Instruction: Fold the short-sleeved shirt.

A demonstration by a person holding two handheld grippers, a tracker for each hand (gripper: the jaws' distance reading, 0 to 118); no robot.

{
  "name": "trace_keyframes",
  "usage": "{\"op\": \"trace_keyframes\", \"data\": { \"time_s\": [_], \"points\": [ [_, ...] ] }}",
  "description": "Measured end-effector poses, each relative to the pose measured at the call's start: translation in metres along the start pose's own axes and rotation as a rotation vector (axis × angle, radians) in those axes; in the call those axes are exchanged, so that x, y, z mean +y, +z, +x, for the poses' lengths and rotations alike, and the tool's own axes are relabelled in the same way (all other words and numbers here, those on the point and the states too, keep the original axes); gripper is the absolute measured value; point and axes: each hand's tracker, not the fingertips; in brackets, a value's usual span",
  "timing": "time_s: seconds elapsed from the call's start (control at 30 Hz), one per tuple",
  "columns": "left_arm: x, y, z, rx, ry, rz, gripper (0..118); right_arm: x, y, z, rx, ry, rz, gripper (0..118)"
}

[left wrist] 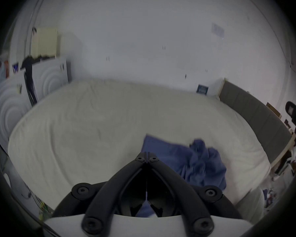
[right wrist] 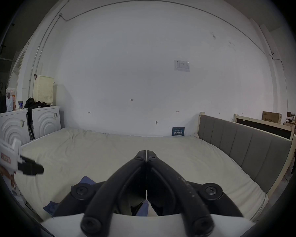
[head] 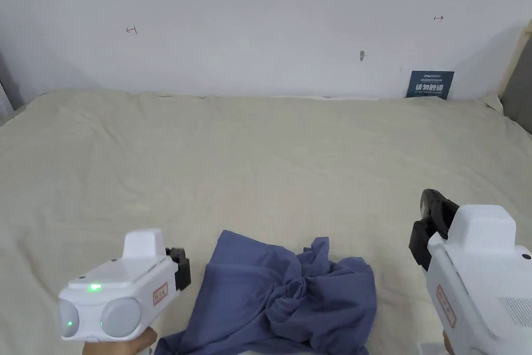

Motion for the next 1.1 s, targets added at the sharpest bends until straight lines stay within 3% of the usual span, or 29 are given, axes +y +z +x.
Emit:
{"op": "trace_keyframes", "data": {
  "time_s": [0.13, 0.2, 0.3, 0.33, 0.37, 0.5, 0.63, 0.67, 0.7, 0.73, 0.8, 0.83, 0.9, 0.93, 0.97, 1.03, 1.1],
  "points": [
    [-0.031, -0.006, -0.010, 0.027, 0.057, -0.109, 3, -0.006, -0.004, -0.001, 0.003, 0.001, -0.019, 1],
    [-0.042, -0.010, -0.015, 0.035, 0.065, -0.169, 17, -0.008, -0.006, -0.001, 0.005, 0.001, -0.028, 1],
    [-0.058, -0.023, -0.022, 0.041, 0.076, -0.266, 94, -0.012, -0.008, -0.002, 0.007, 0.000, -0.043, 1],
    [-0.063, -0.028, -0.022, 0.049, 0.078, -0.303, 113, -0.014, -0.009, -0.002, 0.007, -0.001, -0.048, 1],
    [-0.067, -0.032, -0.022, 0.070, 0.075, -0.328, 114, -0.015, -0.010, -0.003, 0.009, -0.003, -0.052, 1],
    [-0.083, -0.048, -0.020, 0.126, 0.034, -0.357, 93, -0.021, -0.014, -0.003, 0.013, -0.005, -0.076, 1],
    [-0.104, -0.069, -0.021, 0.136, 0.025, -0.381, 55, -0.025, -0.017, -0.004, 0.014, 0.005, -0.095, 1],
    [-0.102, -0.068, -0.016, 0.132, 0.026, -0.385, 50, -0.026, -0.019, -0.003, 0.014, 0.007, -0.101, 1],
    [-0.102, -0.065, -0.011, 0.136, 0.022, -0.371, 36, -0.027, -0.021, -0.003, 0.014, 0.008, -0.108, 1],
    [-0.100, -0.061, -0.008, 0.136, 0.015, -0.340, 5, -0.029, -0.023, -0.002, 0.014, 0.010, -0.117, 1],
    [-0.096, -0.058, -0.001, 0.046, 0.039, -0.327, 6, -0.033, -0.029, -0.001, 0.012, 0.010, -0.137, 3],
    [-0.095, -0.060, 0.008, 0.098, 0.021, -0.348, 6, -0.036, -0.035, 0.000, 0.012, 0.008, -0.161, 8],
    [-0.092, -0.055, 0.011, 0.095, -0.013, -0.299, 6, -0.043, -0.049, 0.004, 0.022, -0.014, -0.229, 31],
    [-0.086, -0.046, 0.005, 0.085, 0.008, -0.258, 6, -0.047, -0.062, 0.008, 0.037, -0.036, -0.270, 55],
    [-0.079, -0.040, 0.004, 0.068, 0.025, -0.238, 6, -0.052, -0.075, 0.010, 0.049, -0.044, -0.319, 68],
    [-0.066, -0.028, 0.002, 0.037, 0.041, -0.195, 6, -0.063, -0.102, 0.014, 0.051, -0.060, -0.405, 72],
    [-0.067, -0.031, -0.014, 0.020, 0.053, -0.174, 6, -0.076, -0.129, 0.017, 0.069, -0.085, -0.466, 90]
  ]
}}
